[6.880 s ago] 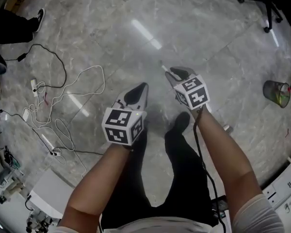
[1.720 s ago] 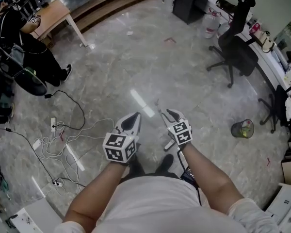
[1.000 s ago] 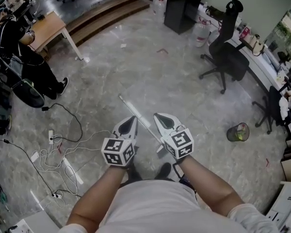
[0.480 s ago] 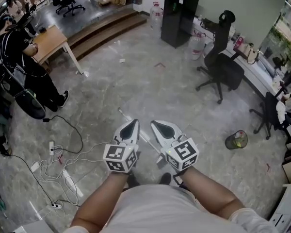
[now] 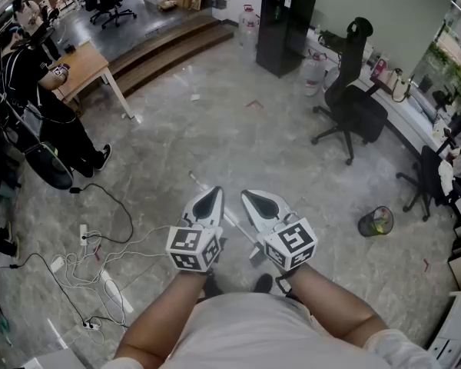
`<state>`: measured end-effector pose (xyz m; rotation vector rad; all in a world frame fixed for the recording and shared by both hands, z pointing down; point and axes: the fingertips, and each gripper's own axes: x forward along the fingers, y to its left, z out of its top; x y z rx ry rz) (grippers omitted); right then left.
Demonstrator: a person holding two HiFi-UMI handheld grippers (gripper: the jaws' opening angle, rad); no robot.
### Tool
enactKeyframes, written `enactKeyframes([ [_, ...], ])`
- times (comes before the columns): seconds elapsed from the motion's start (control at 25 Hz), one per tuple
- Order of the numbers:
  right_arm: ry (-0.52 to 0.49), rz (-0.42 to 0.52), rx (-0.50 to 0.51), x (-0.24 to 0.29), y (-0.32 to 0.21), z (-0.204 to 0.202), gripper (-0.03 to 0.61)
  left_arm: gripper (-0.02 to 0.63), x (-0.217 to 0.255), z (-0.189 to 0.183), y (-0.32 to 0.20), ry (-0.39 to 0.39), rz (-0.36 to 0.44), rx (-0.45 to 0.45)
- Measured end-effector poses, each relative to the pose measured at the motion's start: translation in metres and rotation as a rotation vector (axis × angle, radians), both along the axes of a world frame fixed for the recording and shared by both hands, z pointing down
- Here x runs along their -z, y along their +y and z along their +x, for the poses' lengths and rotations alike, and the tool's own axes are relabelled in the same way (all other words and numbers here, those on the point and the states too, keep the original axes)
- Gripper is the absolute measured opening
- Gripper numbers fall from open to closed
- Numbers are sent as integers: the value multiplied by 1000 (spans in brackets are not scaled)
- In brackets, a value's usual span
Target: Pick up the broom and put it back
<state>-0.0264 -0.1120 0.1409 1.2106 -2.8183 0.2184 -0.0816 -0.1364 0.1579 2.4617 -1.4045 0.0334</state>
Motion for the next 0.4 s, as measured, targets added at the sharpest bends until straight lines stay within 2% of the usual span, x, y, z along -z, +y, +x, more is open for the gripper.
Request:
enactKeyframes([
  [0.4,-7,-1,-7,2,2,5,2,5,-2,5,3,1,-2,-6],
])
